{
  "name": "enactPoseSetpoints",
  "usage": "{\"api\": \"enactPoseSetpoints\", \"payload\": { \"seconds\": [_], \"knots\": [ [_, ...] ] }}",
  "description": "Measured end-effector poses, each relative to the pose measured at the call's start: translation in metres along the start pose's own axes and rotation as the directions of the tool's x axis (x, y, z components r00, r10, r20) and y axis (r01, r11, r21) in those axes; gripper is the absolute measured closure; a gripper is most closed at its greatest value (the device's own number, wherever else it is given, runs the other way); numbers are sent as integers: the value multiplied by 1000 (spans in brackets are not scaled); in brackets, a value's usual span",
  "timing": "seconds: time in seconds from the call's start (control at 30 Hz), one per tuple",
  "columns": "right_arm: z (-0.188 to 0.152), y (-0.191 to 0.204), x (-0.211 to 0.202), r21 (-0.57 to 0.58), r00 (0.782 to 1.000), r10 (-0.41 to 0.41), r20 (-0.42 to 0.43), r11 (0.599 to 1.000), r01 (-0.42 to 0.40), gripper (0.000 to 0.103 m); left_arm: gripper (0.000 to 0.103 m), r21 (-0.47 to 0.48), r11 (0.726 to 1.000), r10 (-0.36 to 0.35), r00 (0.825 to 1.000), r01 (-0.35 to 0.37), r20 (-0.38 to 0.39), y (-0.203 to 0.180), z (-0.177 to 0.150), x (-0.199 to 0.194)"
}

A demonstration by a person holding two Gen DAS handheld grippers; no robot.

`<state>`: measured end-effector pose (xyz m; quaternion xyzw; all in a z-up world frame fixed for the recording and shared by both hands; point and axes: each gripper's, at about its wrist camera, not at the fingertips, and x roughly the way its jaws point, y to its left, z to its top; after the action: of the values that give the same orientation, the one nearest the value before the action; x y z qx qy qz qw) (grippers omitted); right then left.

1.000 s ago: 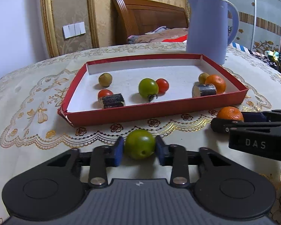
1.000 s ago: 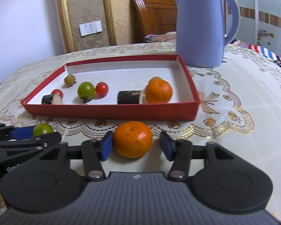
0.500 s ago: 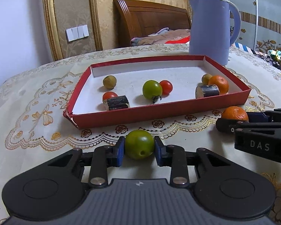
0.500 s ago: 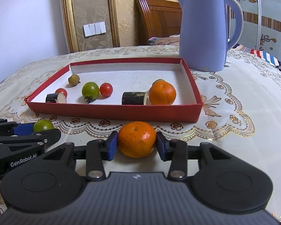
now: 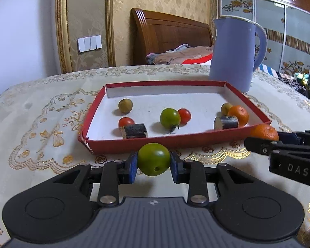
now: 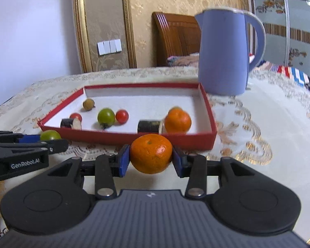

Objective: Organize fruits
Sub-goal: 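Carry the green tomato and orange over the red tray with both tools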

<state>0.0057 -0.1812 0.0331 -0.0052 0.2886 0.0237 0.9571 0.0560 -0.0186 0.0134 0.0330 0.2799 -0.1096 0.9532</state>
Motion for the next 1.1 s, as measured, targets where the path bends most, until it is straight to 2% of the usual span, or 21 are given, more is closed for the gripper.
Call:
{"api": "enactPoseSetpoints", "payload": {
  "seconds": [0.2, 0.37, 0.6, 0.9, 1.0, 1.1],
  "knots": [
    [18, 0, 8, -29, 999, -22, 30, 999, 23, 62, 72, 8, 1000, 16, 1000, -16, 5, -3, 14, 9],
    [27, -1, 24, -27, 999, -34, 22, 999, 35, 62, 72, -33, 999, 6, 1000, -6, -14, 0, 27, 23],
    [45, 0, 51, -35, 998, -60, 27, 997, 61, 62, 72, -40, 997, 63, 998, -63, -11, 0, 48, 48],
    [61, 0, 100, -21, 996, -89, -30, 996, 88, 62, 72, -56, 993, 99, 995, -101, -34, 4, 59, 84],
    [64, -2, 117, -13, 993, -101, -62, 995, 101, 62, 72, -70, 994, 82, 995, -86, -56, 6, 60, 94],
    [65, -3, 129, -18, 990, -114, -76, 993, 113, 62, 72, -59, 992, 108, 993, -111, -53, 5, 61, 101]
  ]
}}
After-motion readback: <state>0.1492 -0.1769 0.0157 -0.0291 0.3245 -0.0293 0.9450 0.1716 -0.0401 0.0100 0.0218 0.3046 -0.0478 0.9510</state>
